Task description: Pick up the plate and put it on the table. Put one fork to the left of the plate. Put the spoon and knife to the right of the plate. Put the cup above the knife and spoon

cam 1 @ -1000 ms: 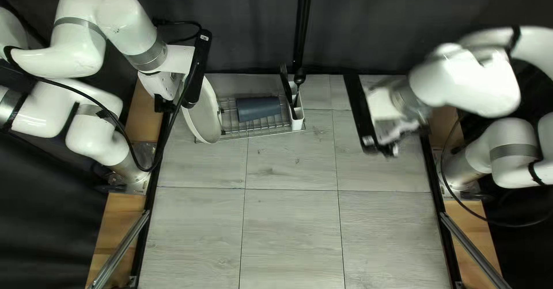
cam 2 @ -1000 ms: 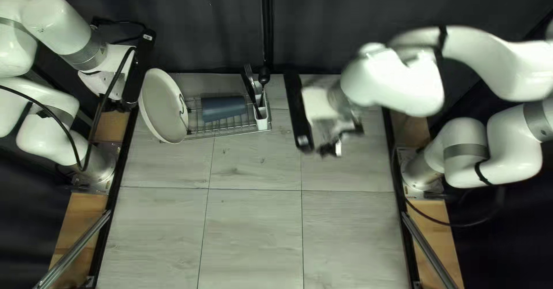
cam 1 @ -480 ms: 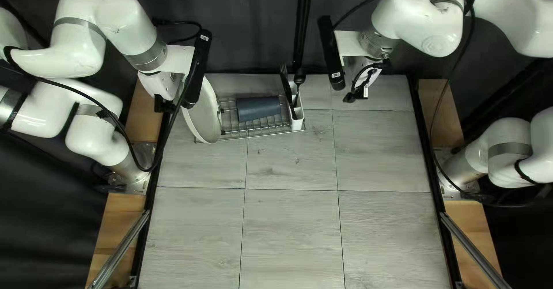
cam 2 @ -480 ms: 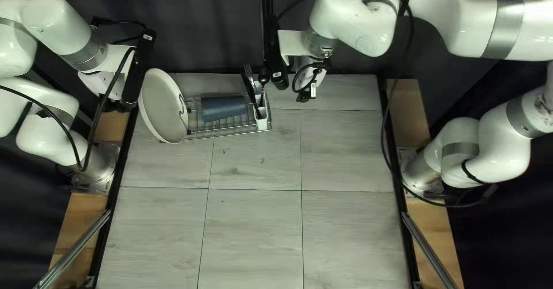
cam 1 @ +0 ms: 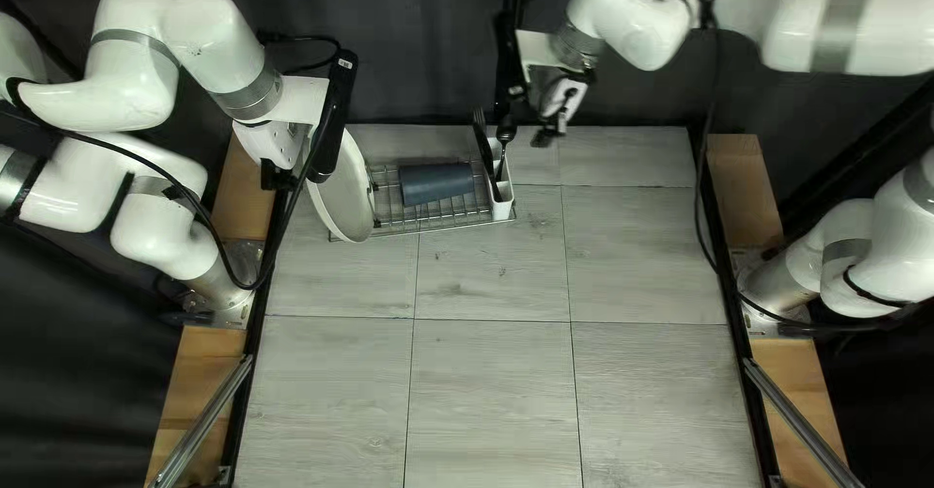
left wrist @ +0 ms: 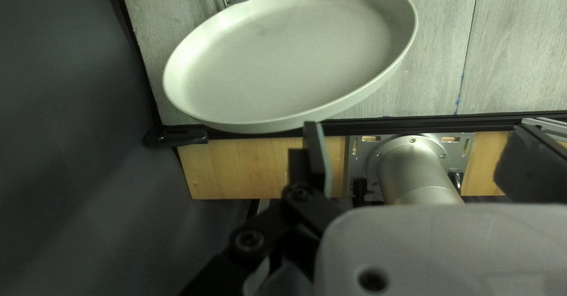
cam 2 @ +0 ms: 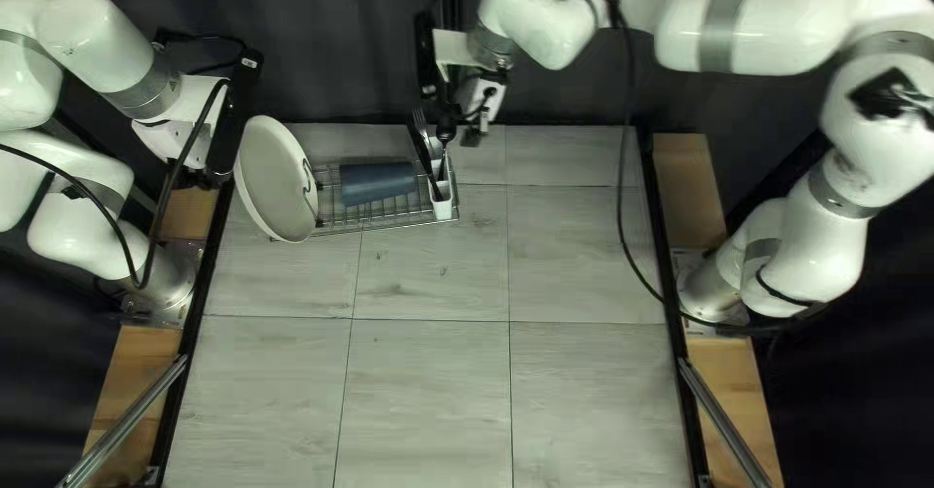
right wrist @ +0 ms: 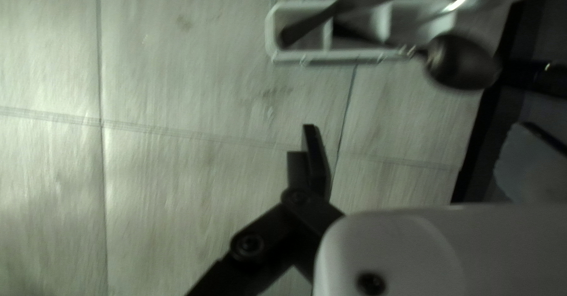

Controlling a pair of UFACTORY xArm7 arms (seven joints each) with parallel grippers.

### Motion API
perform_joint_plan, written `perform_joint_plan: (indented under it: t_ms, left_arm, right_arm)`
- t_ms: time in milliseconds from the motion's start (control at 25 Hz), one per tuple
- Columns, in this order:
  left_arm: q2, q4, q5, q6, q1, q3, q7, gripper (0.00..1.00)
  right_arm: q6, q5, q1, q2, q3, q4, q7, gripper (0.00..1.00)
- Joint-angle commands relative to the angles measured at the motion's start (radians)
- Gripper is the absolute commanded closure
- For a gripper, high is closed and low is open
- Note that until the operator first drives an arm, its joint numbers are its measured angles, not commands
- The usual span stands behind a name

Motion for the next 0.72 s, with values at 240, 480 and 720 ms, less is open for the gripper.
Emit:
perform_joint_plan:
  t_ms: [240, 480, 720]
  left_arm:
    - [0.000, 0.000, 0.000, 0.000, 0.000, 0.000, 0.000, 0.00]
    - [0.000, 0.000, 0.000, 0.000, 0.000, 0.000, 0.000, 0.00]
    - [0.000, 0.000, 0.000, 0.000, 0.000, 0.000, 0.000, 0.00]
  right_arm:
    - [0.024, 0.034, -0.009, 0.118, 0.010, 0.133, -0.001, 0.00]
    - [0.029, 0.039, -0.001, 0.182, 0.023, 0.194, 0.002, 0.00]
    - [0.032, 0.022, 0.018, 0.180, 0.028, 0.177, 0.011, 1.00]
